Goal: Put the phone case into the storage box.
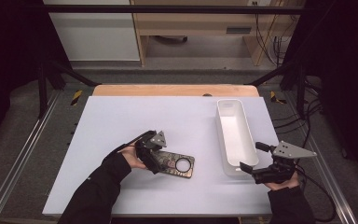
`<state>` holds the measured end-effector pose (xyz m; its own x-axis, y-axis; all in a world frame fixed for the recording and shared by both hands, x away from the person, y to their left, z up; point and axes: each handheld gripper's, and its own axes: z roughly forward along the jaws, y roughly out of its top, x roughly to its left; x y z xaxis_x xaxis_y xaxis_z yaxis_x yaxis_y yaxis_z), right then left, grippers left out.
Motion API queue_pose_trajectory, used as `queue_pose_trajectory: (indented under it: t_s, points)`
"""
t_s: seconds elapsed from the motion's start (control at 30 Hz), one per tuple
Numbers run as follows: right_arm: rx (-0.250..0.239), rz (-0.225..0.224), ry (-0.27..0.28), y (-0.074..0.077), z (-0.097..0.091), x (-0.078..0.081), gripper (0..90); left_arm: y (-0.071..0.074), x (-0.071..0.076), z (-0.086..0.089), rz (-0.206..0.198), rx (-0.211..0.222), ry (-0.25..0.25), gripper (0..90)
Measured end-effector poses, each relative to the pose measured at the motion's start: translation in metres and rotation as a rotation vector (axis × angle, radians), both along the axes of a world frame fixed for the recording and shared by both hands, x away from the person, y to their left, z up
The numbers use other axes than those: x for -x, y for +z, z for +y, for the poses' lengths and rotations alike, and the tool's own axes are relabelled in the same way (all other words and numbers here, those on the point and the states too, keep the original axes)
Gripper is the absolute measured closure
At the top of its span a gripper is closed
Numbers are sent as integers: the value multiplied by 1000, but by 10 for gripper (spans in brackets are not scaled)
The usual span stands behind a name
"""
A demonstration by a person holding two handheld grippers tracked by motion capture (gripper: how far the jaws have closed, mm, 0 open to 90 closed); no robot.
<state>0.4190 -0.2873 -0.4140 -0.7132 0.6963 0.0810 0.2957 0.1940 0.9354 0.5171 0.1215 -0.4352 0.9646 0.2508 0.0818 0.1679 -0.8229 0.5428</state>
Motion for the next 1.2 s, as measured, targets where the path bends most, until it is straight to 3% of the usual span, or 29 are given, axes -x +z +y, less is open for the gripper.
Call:
queue_pose_trajectory:
  t_s: [0.1,0.57,0.87,1.2]
  points:
    - [2,1,2,0,0,0,3,-4,0,-3,-12,-7,-13,31]
    - [4,5,1,0,1,-1,3,-27,0,-20,0,-37,-80,29]
    - [6,7,3,-1,1,-1,3,-32,0,-23,-6,-42,-111,6]
    - [7,7,4,-1,1,-1,3,-38,-5,-23,29,-32,-127,0]
